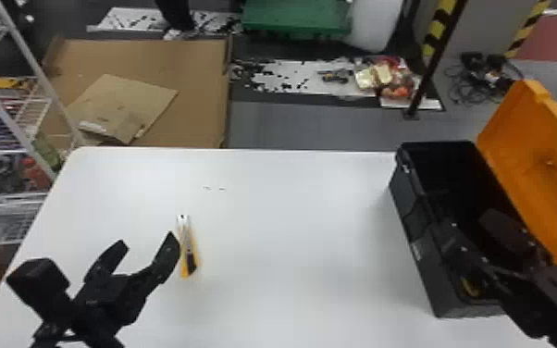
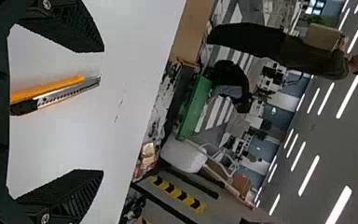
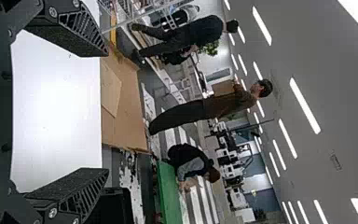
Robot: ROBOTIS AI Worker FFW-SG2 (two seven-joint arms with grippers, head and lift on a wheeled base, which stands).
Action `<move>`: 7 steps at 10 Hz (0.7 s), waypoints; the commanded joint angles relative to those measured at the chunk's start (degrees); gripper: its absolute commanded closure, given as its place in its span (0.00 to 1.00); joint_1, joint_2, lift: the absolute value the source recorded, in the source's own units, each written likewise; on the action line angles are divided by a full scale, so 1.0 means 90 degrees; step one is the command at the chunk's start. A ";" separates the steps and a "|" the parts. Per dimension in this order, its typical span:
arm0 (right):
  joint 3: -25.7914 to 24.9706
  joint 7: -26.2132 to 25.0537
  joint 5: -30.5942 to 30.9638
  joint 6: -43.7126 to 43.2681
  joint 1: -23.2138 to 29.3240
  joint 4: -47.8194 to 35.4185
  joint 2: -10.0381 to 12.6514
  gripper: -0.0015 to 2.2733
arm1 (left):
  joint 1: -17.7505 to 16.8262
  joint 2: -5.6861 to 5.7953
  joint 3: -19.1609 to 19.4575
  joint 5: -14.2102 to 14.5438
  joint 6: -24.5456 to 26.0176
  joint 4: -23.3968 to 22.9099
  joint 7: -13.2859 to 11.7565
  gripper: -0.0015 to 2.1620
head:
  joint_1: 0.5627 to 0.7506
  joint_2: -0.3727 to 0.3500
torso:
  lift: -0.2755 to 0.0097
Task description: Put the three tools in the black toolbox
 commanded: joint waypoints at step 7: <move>0.0000 0.0108 -0.0235 -0.0097 -0.0043 0.0197 -0.0241 0.06 | -0.0392 0.0019 -0.2014 -0.0480 -0.3609 0.1534 0.3314 0.04 | 0.70 0.44 | 0.77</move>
